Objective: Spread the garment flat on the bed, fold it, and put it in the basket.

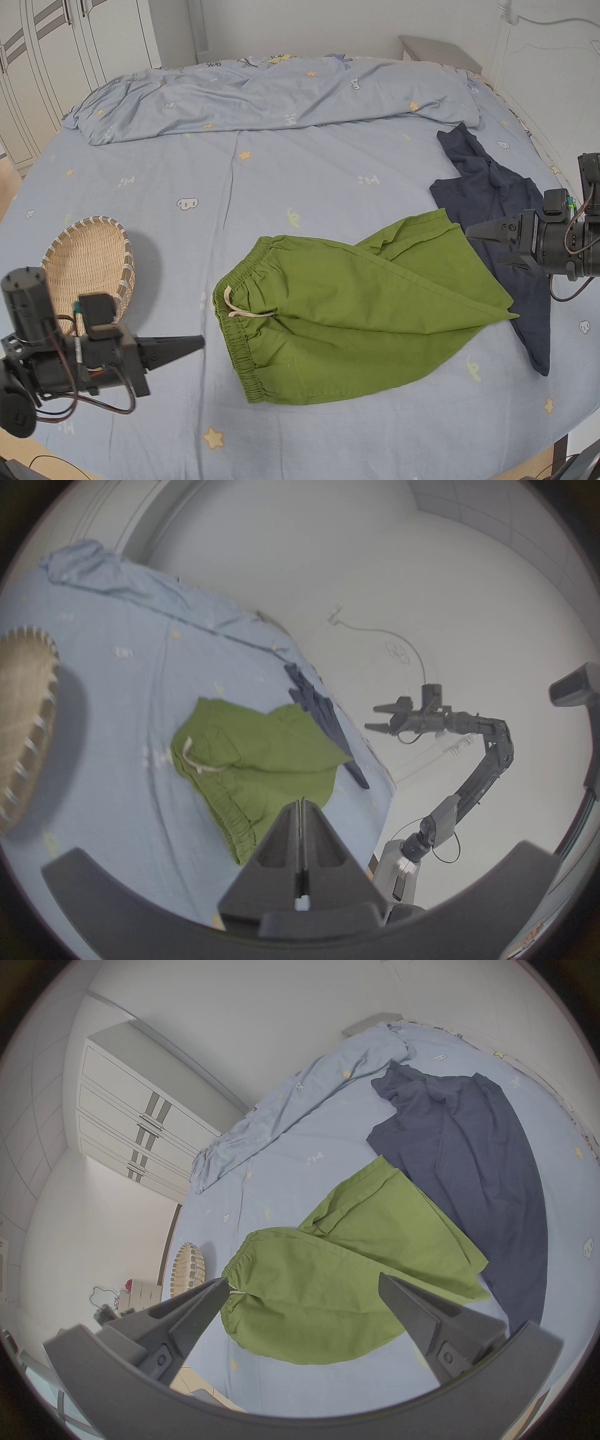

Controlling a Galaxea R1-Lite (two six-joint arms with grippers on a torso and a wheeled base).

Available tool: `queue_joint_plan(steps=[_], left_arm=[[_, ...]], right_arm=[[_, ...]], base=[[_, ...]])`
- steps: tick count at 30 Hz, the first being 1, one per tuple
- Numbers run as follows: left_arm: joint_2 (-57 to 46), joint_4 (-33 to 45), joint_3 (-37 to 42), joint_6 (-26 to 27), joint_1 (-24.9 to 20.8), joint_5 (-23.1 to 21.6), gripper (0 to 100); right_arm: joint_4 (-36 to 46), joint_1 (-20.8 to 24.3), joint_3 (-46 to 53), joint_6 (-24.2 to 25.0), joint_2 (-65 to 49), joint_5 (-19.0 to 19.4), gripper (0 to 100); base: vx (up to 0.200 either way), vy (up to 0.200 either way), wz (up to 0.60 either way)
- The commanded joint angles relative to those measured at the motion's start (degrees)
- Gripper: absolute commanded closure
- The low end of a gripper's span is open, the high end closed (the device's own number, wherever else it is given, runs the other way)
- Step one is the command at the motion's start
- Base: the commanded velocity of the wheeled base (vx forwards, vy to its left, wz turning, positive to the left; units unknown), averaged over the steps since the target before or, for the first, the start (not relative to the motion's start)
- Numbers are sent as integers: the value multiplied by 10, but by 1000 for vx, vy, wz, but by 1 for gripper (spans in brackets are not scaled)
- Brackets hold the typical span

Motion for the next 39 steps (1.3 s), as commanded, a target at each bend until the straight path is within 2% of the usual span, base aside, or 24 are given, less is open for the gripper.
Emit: queue_joint_plan(steps=[1,5,6,9,14,19,24,29,32,39], left_arm=[[280,-212,83,-25,-78,13,100],[273,-220,85,-28,-111,74,100],[280,-226,84,-28,-119,102,0],[323,-229,88,-23,-120,132,0],[330,-265,136,-25,-114,121,0],[321,-336,165,-27,-105,119,0],[341,-382,159,-29,-113,119,0],[410,-454,153,-28,-120,123,0],[441,-459,149,-27,-120,124,0],[442,-459,123,-28,-118,125,0]], right_arm=[[-27,-41,53,-17,-38,33,0],[-28,-41,53,-17,-38,32,0],[-28,-42,53,-17,-38,32,0],[-28,-42,55,-17,-38,32,0],[-30,-43,59,-18,-32,31,0],[-34,-40,61,-18,-29,31,0],[-35,-39,65,-18,-29,31,0],[-35,-40,66,-19,-29,31,0],[-35,-41,65,-19,-30,31,0],[-35,-37,67,-19,-30,31,0]], base=[[0,0,0],[0,0,0],[0,0,0],[0,0,0],[0,0,0],[0,0,0],[0,0,0],[0,0,0],[0,0,0],[0,0,0]])
